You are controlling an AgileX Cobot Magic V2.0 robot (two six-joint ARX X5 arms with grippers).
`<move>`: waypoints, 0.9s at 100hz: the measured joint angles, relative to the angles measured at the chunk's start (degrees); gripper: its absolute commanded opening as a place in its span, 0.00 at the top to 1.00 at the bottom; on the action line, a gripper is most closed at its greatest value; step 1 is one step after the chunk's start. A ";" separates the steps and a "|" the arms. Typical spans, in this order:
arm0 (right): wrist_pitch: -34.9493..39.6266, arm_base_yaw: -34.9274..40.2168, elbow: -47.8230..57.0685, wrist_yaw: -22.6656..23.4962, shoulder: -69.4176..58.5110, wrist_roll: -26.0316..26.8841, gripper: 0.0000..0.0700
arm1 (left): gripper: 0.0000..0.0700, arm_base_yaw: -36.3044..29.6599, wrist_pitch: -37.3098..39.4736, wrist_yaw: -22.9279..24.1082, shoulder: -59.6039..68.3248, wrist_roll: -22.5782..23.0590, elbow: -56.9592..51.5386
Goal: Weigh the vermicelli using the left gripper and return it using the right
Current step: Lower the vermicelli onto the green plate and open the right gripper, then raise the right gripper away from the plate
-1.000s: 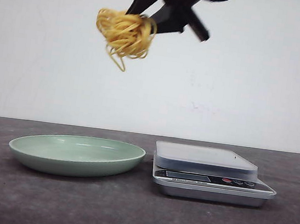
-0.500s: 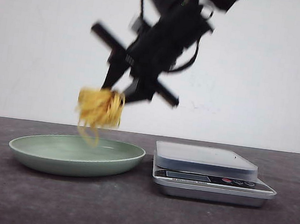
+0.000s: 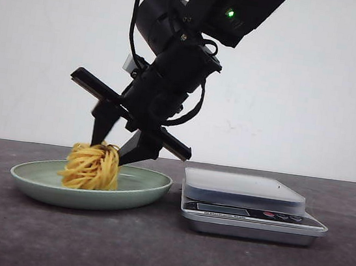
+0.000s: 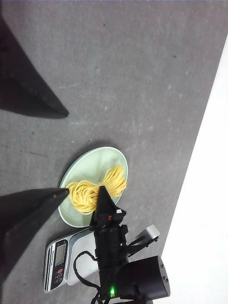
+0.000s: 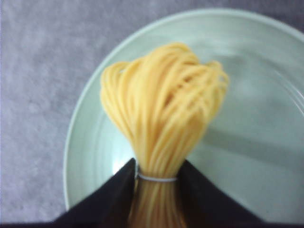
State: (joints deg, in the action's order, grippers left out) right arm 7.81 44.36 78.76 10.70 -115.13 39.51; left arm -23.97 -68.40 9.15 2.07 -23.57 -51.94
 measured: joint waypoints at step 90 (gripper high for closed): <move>25.38 -4.13 0.59 -22.75 56.35 -30.97 0.48 | 0.61 0.00 0.04 0.00 0.00 0.48 0.00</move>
State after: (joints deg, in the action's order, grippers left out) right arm 33.19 40.23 79.35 -12.05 -58.78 8.54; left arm -23.97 -68.36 9.15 2.07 -23.09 -51.94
